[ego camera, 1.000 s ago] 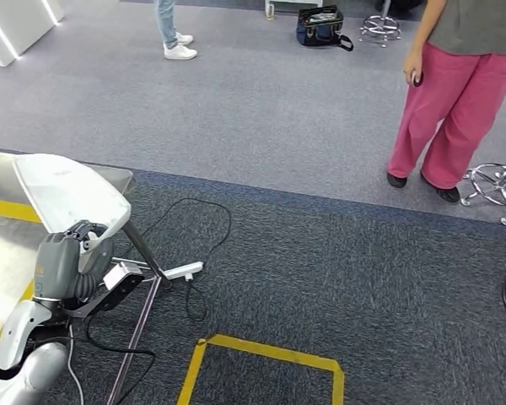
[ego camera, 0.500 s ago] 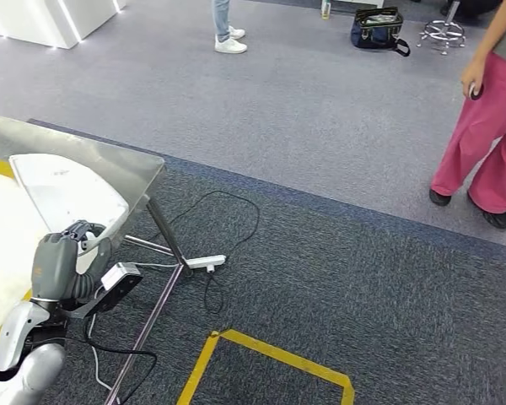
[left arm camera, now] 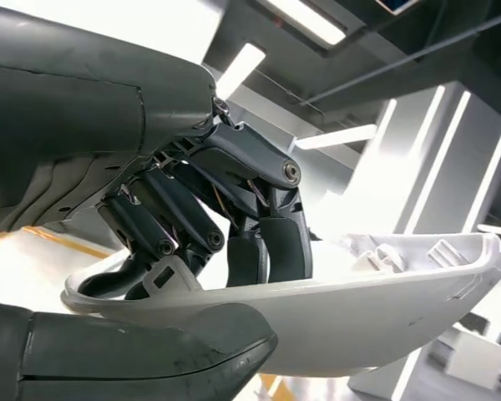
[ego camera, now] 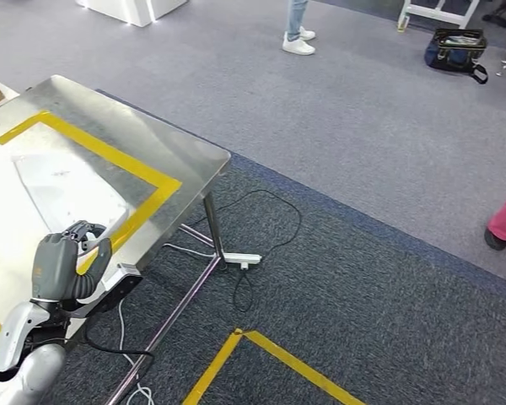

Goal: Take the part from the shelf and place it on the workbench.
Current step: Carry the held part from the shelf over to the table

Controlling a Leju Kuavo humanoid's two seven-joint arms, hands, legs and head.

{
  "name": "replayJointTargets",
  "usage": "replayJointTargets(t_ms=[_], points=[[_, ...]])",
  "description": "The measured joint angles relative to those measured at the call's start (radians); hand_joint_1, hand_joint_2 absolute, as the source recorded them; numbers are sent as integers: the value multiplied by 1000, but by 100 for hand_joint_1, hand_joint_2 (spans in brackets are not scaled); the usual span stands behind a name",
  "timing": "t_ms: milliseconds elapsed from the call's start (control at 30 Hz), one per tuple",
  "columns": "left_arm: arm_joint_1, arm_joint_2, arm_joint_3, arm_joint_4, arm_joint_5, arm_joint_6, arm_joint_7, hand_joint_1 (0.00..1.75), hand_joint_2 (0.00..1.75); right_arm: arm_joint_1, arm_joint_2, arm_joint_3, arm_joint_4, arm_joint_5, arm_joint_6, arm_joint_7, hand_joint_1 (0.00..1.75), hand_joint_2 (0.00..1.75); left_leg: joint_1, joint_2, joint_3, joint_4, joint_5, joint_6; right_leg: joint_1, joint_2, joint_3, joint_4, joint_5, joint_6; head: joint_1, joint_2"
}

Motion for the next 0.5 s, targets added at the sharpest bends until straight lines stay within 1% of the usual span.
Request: replayJointTargets(t_ms=[33,67,100,133,167,200,233,267,300,333,367,400,433,467,500], points=[[0,0,1,0,1,0,0,175,175,-1,0,2,0,0,0,0,0,0,1,-13,-4,2,0,-4,-3,25,22,-46,13,-3,0,0],[1,1,2,0,2,0,-1,175,175,-2,0,4,1,0,0,1,0,0,3,-25,-9,4,1,-10,-4,43,34,-68,12,-7,-1,0],[2,2,3,0,4,0,-2,175,175,-4,1,7,1,0,0,1,0,0,4,-38,-14,5,2,-15,-4,44,40,-75,8,-9,-1,0],[5,4,5,0,5,0,-3,175,175,-6,2,9,1,0,0,1,0,0,6,-50,-17,4,4,-21,-5,32,45,-79,6,-13,-1,0],[7,6,8,0,6,0,-4,175,175,-7,4,12,2,0,0,2,0,0,5,-44,-19,8,1,-27,-6,19,50,-84,6,-18,-2,0],[8,9,11,0,6,0,-5,175,175,-7,5,13,2,0,0,3,0,0,4,-24,-26,24,-10,-33,-9,4,56,-89,6,-23,-6,0],[6,11,14,0,6,1,-5,175,175,-6,6,15,3,0,0,4,0,0,3,6,-42,60,-30,-39,-11,-12,63,-93,4,-28,-10,0],[5,13,16,0,6,1,-7,175,175,-5,7,18,4,-2,1,4,0,0,4,41,-69,114,-57,-46,-11,-27,68,-95,1,-32,-13,0],[4,14,18,1,6,1,-10,175,175,-4,7,20,6,-4,1,4,0,0,7,61,-104,179,-86,-52,-11,-43,72,-96,-2,-35,-16,0],[4,14,19,2,6,0,-12,175,175,-4,7,23,8,-6,2,3,0,0,12,71,-136,239,-105,-57,-11,-58,75,-95,-6,-36,-16,0],[5,14,19,3,6,0,-15,175,175,-5,7,26,11,-9,3,2,0,0,17,75,-157,274,-108,-61,-11,-73,78,-95,-10,-36,-17,0],[6,14,20,5,6,0,-18,175,175,-5,7,28,13,-13,4,0,0,0,21,79,-159,272,-90,-63,-11,-87,83,-95,-14,-35,-17,0],[6,14,21,6,6,0,-19,175,175,-6,8,31,15,-17,5,-1,0,0,23,85,-141,232,-56,-65,-11,-101,89,-95,-19,-33,-17,0],[6,14,23,6,5,0,-21,175,175,-6,8,33,17,-22,5,-3,0,0,25,101,-110,167,-15,-65,-11,-113,97,-95,-25,-29,-17,0],[5,14,24,6,4,-1,-22,175,175,-6,9,35,19,-27,5,-4,0,0,21,125,-79,106,12,-64,-9,-124,102,-96,-31,-23,-17,0]])
